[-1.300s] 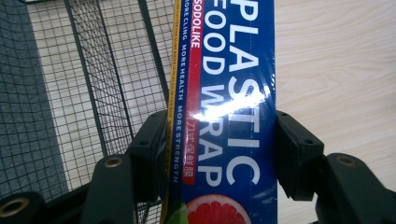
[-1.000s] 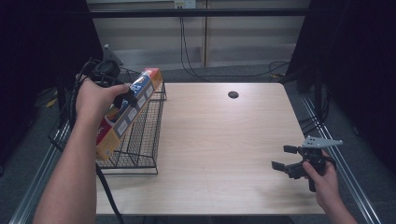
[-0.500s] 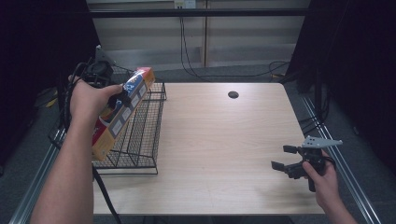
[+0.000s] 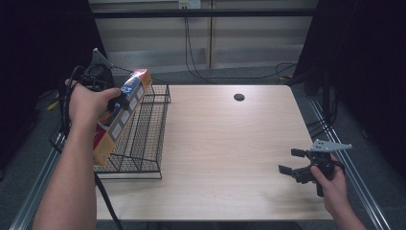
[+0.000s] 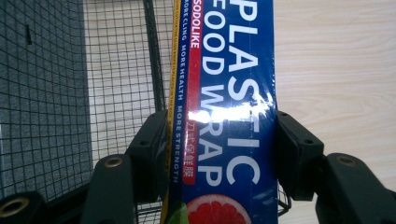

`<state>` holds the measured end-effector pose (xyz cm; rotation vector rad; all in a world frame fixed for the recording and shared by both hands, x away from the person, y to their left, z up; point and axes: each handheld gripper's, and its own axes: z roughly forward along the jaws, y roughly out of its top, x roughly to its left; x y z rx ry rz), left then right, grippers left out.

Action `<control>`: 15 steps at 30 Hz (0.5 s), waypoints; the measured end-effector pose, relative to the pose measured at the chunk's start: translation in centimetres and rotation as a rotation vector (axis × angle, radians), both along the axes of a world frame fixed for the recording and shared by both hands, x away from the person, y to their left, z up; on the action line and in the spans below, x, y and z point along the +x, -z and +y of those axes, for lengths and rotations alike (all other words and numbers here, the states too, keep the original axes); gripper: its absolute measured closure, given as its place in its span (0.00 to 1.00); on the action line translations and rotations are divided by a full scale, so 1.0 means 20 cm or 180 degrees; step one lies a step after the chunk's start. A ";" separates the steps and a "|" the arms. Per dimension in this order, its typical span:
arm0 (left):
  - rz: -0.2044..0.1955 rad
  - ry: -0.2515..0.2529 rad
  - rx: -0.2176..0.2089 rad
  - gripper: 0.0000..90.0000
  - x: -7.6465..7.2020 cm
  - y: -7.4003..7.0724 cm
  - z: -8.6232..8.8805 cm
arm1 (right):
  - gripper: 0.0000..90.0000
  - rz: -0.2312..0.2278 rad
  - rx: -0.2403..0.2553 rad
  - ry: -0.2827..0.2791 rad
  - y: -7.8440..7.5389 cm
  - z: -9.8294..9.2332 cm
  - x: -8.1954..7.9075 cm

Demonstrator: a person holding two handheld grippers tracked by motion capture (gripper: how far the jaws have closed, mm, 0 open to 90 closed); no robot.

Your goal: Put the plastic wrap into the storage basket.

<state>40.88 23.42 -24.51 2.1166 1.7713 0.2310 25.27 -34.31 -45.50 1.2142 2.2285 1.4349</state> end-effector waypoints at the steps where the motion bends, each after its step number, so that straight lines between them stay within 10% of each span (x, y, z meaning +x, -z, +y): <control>1: 0.0003 -0.0009 -0.0001 0.49 0.00 0.00 0.00 | 0.02 0.0001 -0.0001 -0.0002 0.00 0.00 0.00; 15: -0.0097 -0.0240 0.0019 0.49 0.00 0.00 0.07 | 0.02 0.0001 -0.0014 0.0005 0.00 0.00 0.00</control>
